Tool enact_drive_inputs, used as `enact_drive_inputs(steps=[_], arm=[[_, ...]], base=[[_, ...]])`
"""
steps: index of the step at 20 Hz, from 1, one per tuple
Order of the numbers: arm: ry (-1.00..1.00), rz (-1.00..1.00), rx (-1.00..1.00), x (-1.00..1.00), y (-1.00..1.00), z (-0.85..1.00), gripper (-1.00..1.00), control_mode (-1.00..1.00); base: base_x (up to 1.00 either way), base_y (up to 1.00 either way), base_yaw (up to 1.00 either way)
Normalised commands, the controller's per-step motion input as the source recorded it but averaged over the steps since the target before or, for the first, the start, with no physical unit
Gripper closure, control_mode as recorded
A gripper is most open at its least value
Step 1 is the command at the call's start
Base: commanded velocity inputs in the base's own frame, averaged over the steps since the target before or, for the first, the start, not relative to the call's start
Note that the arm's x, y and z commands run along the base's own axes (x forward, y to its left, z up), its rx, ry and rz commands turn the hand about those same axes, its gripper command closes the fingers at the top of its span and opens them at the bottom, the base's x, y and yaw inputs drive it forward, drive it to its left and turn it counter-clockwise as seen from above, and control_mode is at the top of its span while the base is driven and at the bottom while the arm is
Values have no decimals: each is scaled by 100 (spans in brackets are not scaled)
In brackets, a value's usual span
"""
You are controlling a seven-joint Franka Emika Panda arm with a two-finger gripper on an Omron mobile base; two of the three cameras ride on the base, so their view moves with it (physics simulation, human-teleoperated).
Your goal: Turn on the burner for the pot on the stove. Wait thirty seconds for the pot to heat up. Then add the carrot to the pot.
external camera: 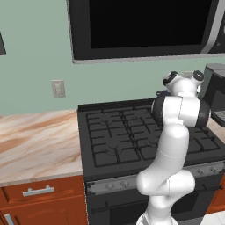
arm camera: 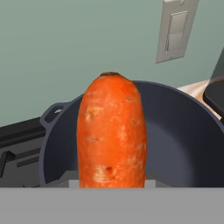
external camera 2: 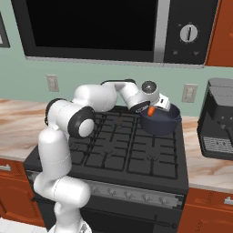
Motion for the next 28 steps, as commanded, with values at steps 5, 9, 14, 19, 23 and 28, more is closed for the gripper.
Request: enact_drive_inputs(steps=[5,9,14,19,23,28], arm=[[0,0,0,0,0,0,100,-100],[0,0,0,0,0,0,100,-100],[0,0,0,0,0,0,100,-100],[0,0,0,0,0,0,100,-100],[0,0,0,0,0,0,100,-100],[0,0,0,0,0,0,100,-100]], base=[[0,0,0],[0,0,0],[0,0,0],[0,0,0],[0,0,0],[0,0,0]])
